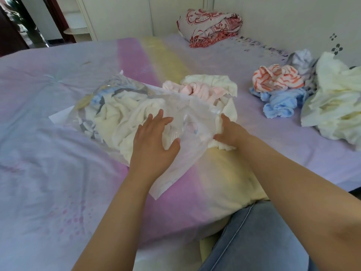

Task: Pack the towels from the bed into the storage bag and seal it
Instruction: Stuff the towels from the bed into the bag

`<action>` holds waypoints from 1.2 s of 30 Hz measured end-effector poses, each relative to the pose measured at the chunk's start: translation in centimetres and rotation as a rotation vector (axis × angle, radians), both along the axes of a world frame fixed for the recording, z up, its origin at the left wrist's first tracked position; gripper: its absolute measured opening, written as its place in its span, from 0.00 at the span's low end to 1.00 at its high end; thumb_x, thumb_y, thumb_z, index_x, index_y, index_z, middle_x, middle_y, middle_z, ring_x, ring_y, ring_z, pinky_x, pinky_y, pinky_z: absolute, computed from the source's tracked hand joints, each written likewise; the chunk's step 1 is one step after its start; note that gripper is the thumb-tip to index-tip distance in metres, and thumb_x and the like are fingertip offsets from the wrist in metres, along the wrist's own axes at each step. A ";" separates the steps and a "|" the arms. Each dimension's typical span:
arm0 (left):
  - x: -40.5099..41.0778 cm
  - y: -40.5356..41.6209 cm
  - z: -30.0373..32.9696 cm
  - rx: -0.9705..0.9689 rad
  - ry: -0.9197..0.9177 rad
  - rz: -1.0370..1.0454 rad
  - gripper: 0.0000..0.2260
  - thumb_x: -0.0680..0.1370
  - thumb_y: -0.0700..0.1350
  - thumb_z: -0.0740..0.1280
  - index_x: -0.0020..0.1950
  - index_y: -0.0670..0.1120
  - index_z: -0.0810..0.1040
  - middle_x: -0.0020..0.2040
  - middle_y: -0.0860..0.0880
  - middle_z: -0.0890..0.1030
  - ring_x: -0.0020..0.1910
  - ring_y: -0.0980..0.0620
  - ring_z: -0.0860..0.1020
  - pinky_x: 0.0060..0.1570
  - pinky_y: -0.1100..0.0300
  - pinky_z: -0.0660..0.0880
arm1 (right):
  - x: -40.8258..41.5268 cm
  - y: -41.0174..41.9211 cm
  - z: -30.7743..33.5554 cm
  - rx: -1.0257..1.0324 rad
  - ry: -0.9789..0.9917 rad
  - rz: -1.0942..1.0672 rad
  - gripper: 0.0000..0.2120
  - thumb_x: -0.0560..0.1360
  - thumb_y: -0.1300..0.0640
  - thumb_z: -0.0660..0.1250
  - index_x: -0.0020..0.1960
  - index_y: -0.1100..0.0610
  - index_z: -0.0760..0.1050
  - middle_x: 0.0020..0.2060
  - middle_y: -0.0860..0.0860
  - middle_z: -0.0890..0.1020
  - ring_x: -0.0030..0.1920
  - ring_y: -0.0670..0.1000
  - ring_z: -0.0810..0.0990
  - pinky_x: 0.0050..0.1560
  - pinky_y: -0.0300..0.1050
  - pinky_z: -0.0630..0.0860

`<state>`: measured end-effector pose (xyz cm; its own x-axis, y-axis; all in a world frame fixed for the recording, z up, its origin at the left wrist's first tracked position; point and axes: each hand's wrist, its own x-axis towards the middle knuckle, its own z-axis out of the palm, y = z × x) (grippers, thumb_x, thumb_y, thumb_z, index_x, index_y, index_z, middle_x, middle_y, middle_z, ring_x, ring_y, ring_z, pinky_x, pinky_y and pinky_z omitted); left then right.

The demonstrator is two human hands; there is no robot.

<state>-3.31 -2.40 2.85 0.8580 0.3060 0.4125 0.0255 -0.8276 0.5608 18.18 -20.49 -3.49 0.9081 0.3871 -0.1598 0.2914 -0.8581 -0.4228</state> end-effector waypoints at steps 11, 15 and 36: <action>0.0 -0.2 -0.2 -0.094 -0.257 -0.038 0.21 0.76 0.28 0.57 0.63 0.44 0.79 0.63 0.62 0.75 0.68 0.66 0.69 0.74 0.60 0.60 | -8.0 -5.5 4.5 -0.223 0.066 0.177 0.26 0.66 0.37 0.71 0.57 0.53 0.75 0.56 0.49 0.73 0.52 0.51 0.71 0.51 0.45 0.70; -0.2 0.2 0.3 -0.171 -0.301 0.024 0.19 0.77 0.33 0.60 0.63 0.49 0.80 0.58 0.64 0.79 0.55 0.75 0.73 0.57 0.78 0.67 | -11.9 -4.4 8.3 0.426 0.032 0.226 0.14 0.62 0.38 0.67 0.47 0.39 0.76 0.48 0.49 0.82 0.46 0.44 0.82 0.42 0.36 0.77; -0.3 -1.0 2.3 0.071 -0.355 0.004 0.15 0.75 0.38 0.63 0.57 0.45 0.84 0.36 0.49 0.72 0.33 0.47 0.75 0.35 0.54 0.75 | -11.9 0.6 0.6 0.144 -0.179 0.314 0.21 0.72 0.48 0.67 0.63 0.48 0.66 0.56 0.50 0.73 0.47 0.55 0.78 0.43 0.46 0.73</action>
